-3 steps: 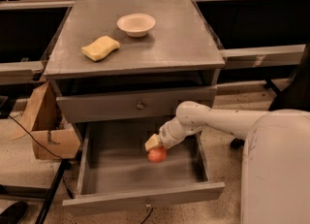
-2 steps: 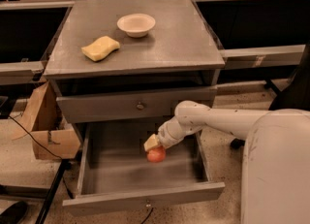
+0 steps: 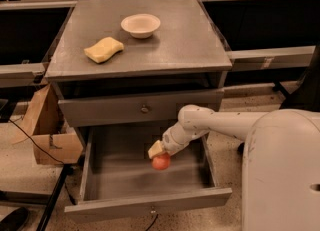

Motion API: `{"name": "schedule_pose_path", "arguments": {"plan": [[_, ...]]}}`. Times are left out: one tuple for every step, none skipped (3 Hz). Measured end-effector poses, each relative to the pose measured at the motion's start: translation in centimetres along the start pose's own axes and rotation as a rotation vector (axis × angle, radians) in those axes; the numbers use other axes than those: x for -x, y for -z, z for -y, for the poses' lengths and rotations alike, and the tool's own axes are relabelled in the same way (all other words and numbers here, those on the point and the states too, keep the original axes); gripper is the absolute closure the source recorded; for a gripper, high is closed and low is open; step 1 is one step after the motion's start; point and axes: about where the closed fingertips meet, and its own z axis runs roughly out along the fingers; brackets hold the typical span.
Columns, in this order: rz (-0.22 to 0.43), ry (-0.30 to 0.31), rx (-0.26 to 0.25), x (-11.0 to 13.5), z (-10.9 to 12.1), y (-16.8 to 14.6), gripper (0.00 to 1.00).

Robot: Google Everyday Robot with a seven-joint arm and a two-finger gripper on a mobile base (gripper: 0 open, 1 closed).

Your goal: Place apple into middle drawer

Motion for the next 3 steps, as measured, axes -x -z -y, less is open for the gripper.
{"name": "schedule_pose_path", "arguments": {"plan": [[0.002,0.002,-0.005,-0.43,0.18,-0.39,0.13],[0.020,0.000,-0.002,-0.79,0.49,-0.89,0.00],[0.024,-0.001,-0.002,-0.82,0.55,-0.97,0.00]]}}
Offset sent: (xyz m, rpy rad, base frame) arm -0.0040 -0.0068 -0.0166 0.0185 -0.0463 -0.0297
